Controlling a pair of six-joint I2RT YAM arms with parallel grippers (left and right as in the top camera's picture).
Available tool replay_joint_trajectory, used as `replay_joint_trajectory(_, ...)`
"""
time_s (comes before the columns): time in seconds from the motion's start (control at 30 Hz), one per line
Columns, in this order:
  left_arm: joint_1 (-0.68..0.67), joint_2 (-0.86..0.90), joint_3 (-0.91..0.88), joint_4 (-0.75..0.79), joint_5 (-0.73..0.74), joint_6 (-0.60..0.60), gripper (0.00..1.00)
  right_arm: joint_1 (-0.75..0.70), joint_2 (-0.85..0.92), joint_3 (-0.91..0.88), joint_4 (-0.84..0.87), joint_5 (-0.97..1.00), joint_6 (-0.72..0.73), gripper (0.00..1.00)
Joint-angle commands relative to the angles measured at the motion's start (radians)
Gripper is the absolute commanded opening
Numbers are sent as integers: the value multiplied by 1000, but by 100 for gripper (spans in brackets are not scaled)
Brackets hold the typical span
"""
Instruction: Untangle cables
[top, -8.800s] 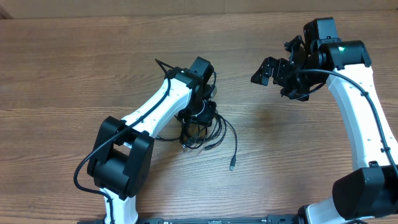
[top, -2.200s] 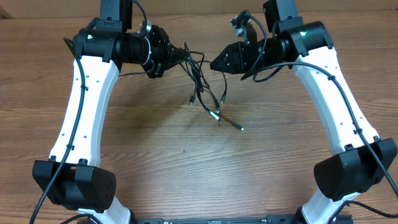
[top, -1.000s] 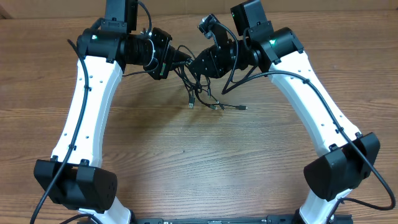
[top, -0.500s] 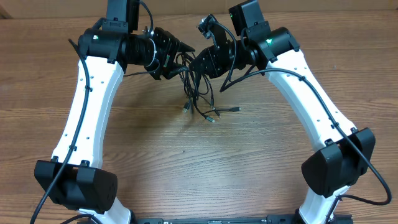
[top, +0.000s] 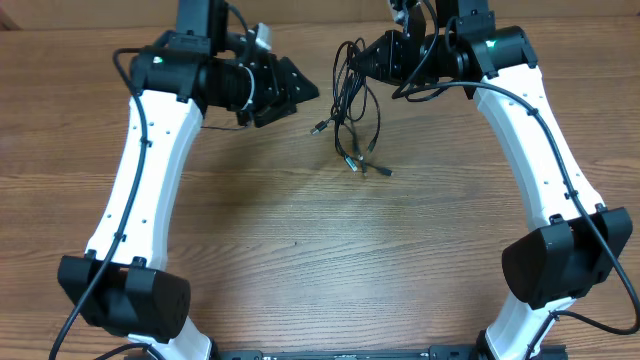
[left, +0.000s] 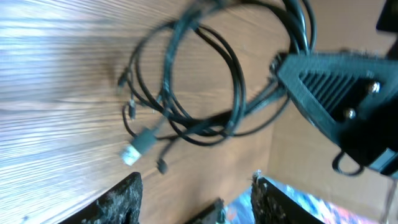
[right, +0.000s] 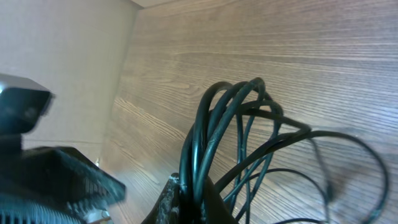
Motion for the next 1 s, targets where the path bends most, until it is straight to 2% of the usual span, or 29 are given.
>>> replay_joint_trajectory(0.0,-35,85,15,60,174,9,52,10,-62,36,6,-35,26,4)
replay_joint_trajectory(0.13,-52,174,15,229,252,-85,42,10,-62,36,-11,-35,22,4)
replay_joint_trajectory(0.4,-59,302,15,338,235,-157,39,10,-62,36,-23,-35,14,4)
replay_joint_trajectory(0.63,-87,349,15,534,381,-198,37,10,-62,36,-29,-35,6,4)
replay_joint_trajectory(0.73,-81,349,15,606,445,-198,25,10,-62,36,-29,-35,7,4)
replay_joint_trajectory(0.8,-86,349,15,626,492,-185,4,10,-62,36,-29,-35,7,4)
replay_joint_trajectory(0.97,-87,349,15,570,573,-40,4,5,-62,36,-53,20,20,4)
